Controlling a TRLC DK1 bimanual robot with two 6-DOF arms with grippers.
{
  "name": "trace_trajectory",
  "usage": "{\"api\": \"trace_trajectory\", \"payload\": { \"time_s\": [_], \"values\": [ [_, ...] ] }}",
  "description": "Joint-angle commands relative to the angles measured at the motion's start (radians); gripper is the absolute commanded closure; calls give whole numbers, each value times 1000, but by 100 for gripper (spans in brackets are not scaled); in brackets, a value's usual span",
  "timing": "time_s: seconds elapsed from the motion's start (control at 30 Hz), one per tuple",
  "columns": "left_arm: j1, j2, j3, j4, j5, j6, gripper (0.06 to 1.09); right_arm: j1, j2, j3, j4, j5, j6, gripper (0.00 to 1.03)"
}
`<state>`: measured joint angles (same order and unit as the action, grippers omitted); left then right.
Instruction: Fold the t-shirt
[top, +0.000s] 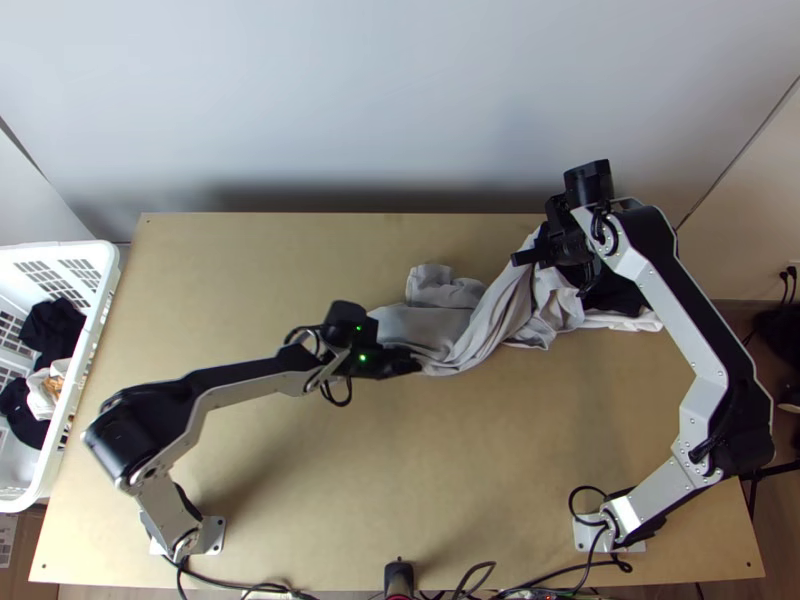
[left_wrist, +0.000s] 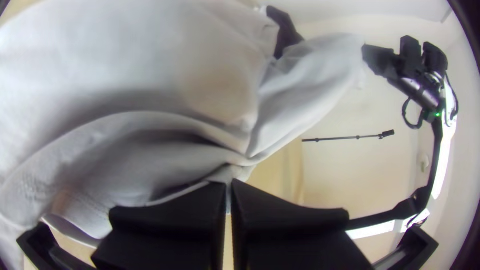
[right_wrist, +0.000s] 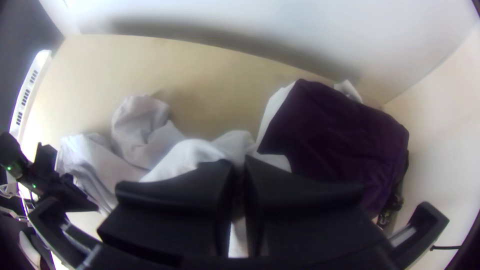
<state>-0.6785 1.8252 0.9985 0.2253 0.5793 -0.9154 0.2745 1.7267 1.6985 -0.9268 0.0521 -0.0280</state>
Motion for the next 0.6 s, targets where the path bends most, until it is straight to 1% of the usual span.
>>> {"api": "trace_trajectory", "payload": {
  "time_s": [0.0,0.03,0.13,0.27,0.4,0.57],
  "values": [
    [85,-155,100,-124,27,-11,105,-8,-18,12,0,-1,-1,100],
    [119,-182,144,-153,39,-17,105,-12,-26,15,0,-1,-1,100],
    [227,-242,249,-184,34,-13,105,-20,-62,24,-1,-1,-4,100],
    [372,-311,347,-230,-4,18,105,-20,-142,32,-1,-1,-24,100],
    [516,-397,391,-264,-4,26,105,-32,-243,39,0,8,-30,100],
    [623,-497,404,-373,-6,41,105,-58,-371,44,-1,11,-39,100]
  ]
}}
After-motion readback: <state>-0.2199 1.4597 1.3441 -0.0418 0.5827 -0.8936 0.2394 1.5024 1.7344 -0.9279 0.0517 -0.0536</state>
